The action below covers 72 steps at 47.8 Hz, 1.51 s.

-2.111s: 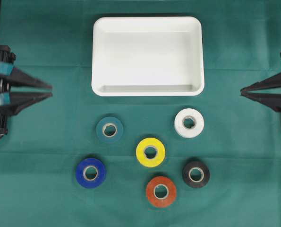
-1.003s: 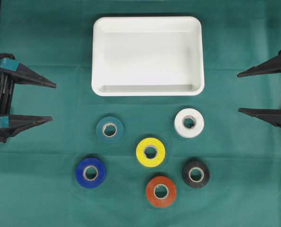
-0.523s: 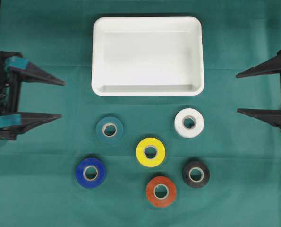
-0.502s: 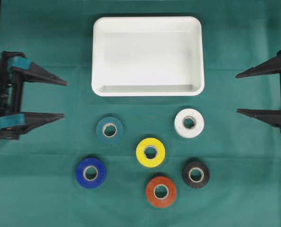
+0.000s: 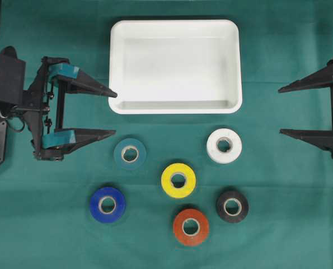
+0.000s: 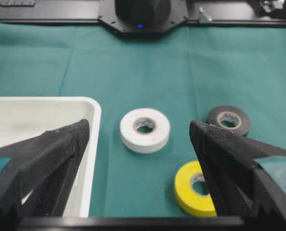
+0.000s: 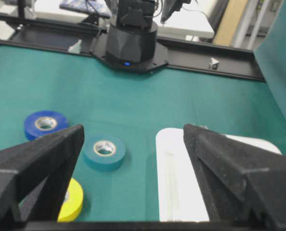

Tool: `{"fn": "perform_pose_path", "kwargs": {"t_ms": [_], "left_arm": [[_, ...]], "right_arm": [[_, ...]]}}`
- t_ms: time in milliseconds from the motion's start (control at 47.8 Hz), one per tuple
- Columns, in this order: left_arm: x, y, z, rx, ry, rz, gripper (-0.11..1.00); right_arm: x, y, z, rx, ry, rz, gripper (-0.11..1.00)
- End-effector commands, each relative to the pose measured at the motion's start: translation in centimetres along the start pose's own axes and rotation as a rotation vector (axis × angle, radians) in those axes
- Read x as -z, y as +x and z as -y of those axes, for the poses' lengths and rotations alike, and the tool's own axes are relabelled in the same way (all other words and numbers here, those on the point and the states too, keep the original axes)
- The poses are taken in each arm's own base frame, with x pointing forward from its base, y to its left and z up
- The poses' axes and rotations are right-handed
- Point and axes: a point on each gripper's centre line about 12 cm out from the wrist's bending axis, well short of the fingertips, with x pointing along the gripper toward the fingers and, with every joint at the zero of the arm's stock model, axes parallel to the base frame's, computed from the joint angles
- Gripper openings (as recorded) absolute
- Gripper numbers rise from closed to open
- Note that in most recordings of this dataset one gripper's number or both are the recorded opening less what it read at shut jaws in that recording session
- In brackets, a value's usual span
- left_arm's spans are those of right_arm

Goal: Pick up the tape from a random location and place it into the white case.
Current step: 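Open the left gripper and move it over the teal tape roll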

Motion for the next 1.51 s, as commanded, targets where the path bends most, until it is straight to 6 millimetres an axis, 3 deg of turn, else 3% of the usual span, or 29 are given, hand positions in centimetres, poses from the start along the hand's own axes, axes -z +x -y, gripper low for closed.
{"fn": "perform_pose_path", "kwargs": {"t_ms": [0, 376, 1045, 1484], "left_arm": [[-1.2, 0.1, -0.1, -0.005, 0.001, 0.032, 0.98], [-1.0, 0.6, -0.3, -0.009, -0.007, -0.057, 0.98], [0.3, 5.5, -0.7, -0.024, -0.030, -0.724, 0.98], [0.2, 6.1, -0.8, -0.025, -0.029, -0.770, 0.98]], "right_arm": [[-1.0, 0.2, 0.0, 0.001, -0.001, 0.021, 0.90], [-1.1, 0.2, 0.0, 0.000, -0.002, 0.023, 0.90], [-1.0, 0.4, 0.0, 0.002, -0.001, -0.014, 0.90], [-0.9, 0.5, 0.0, 0.000, -0.003, -0.026, 0.90]]}}
